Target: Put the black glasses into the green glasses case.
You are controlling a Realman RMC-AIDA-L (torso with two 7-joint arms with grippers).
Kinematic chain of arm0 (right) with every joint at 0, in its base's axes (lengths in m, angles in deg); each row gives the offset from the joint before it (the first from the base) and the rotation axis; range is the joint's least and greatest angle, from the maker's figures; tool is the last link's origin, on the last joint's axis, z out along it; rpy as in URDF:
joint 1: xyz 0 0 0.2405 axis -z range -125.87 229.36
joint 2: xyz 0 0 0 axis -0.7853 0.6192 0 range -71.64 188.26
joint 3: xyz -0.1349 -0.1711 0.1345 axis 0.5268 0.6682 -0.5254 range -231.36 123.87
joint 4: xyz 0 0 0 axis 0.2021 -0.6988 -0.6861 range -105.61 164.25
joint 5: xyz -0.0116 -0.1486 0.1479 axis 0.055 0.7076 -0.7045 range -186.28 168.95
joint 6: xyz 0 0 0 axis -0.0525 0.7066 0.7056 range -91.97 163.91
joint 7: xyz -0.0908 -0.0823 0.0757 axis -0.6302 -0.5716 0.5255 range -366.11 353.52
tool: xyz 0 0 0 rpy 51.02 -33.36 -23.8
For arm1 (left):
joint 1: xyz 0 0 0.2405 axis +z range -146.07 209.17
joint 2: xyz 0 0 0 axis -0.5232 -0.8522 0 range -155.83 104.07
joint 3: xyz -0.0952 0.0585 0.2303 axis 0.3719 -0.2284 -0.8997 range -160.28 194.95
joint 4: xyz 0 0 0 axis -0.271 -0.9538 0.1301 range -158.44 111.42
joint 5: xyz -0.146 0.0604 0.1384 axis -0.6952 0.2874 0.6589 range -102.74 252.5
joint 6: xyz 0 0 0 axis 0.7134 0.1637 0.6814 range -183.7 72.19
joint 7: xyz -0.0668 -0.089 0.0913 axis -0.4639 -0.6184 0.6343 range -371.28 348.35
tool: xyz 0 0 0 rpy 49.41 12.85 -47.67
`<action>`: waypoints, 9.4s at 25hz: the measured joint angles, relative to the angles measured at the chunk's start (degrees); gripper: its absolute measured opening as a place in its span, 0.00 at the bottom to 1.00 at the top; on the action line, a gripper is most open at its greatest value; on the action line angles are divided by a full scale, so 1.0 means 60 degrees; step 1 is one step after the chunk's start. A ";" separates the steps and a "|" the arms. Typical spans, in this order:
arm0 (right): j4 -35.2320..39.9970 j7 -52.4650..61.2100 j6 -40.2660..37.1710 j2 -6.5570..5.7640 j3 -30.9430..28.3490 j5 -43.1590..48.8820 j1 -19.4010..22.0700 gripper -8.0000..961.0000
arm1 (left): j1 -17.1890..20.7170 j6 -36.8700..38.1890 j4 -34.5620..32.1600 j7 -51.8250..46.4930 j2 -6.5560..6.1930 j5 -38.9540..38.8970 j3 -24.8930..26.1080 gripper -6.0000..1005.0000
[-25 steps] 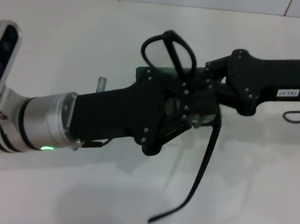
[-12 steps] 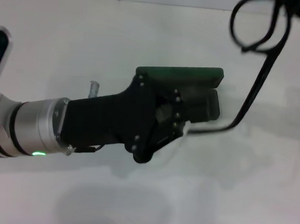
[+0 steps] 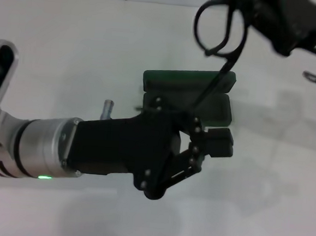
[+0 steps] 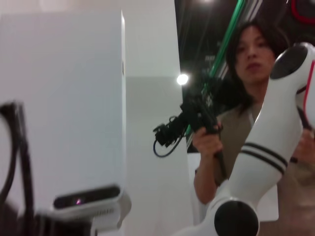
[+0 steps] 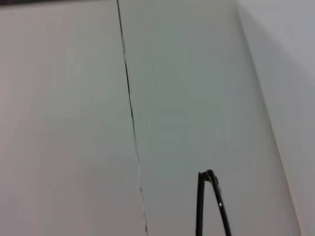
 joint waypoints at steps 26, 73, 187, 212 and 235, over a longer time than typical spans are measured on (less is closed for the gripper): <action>0.0018 -0.0265 0.1256 0.0051 0.2869 -0.0007 -0.0313 0.08 | 0.0088 -0.0130 0.1163 -0.0351 -0.0027 -0.1740 0.0019 0.06; 0.5334 0.4914 0.6196 0.0044 0.5778 0.9277 -0.1229 0.08 | 0.1314 0.0033 0.1022 -0.0238 -0.0311 -0.1774 0.0924 0.06; 0.5428 0.2216 0.2831 -0.0037 0.2162 0.3563 0.3644 0.17 | -0.0106 -0.1900 0.0503 -0.1992 -0.1997 -0.0743 0.1631 0.07; 0.1928 0.0978 0.1997 -0.0035 0.0765 0.3213 0.3699 0.18 | -0.3319 -0.8904 -0.0563 -0.5669 -0.0810 0.5935 0.1657 0.28; 0.1769 0.0954 0.2218 -0.0039 0.0772 0.3243 0.3602 0.19 | -0.3041 -0.8773 -0.0547 -0.5597 -0.0428 0.6294 0.1595 0.12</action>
